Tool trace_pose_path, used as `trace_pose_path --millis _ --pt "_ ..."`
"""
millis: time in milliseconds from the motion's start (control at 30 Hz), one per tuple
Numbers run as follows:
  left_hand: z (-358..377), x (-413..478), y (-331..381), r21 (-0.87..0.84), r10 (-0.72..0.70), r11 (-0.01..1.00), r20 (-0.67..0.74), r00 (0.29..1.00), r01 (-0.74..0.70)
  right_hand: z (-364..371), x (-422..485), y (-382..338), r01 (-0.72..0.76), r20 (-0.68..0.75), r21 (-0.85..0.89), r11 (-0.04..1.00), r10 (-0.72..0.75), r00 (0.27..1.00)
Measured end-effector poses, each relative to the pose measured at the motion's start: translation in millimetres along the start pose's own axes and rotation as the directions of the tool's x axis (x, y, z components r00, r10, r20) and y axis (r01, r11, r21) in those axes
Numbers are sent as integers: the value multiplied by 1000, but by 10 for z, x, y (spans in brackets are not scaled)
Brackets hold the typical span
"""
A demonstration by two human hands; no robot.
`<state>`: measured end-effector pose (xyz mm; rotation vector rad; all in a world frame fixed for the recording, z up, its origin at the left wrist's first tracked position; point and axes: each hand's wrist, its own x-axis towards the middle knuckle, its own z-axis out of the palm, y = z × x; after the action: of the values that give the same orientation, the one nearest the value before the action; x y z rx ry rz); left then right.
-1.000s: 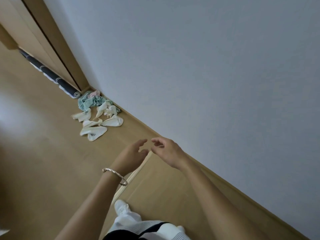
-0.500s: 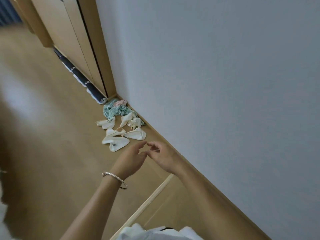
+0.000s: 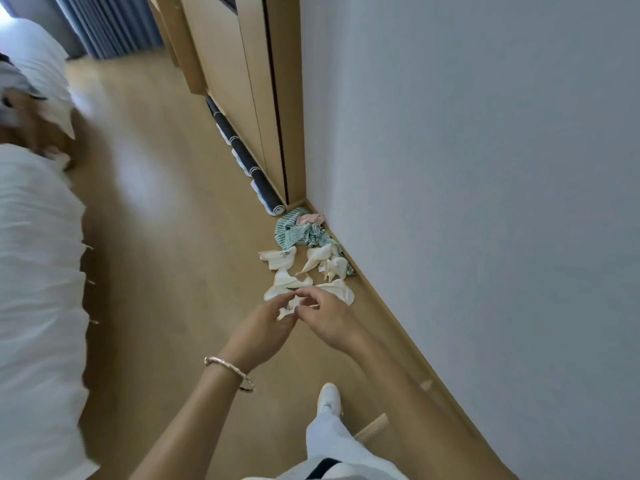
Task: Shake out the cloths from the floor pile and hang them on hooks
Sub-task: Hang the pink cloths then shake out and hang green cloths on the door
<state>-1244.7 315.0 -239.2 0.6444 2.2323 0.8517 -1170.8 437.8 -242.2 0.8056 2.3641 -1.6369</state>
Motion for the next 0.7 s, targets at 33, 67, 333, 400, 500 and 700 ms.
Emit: trace_pose_path --millis 33,67,333,400,500,700 --pt "-127 118 30 3 -27 1000 -32 999 27 -28 196 -90 15 28 -5 1000 -15 999" --pt "-247 239 48 2 -59 998 -63 996 59 -60 384 -188 23 57 -13 1000 -22 998" --pt "-947 945 -38 -94 -212 976 -219 953 195 -124 1551 -761 109 226 -89 990 -87 970" --pt "-1063 1104 -84 -108 -226 973 -224 948 206 -56 1769 -834 106 285 -102 989 -74 956" --pt "-1191 1377 -113 -140 -229 969 -221 948 201 -17 2091 -928 105 317 -110 988 -65 946" --pt "-1583 2299 -243 -143 -220 969 -137 966 201 -193 2931 -1177 37 268 -121 992 -3 963"
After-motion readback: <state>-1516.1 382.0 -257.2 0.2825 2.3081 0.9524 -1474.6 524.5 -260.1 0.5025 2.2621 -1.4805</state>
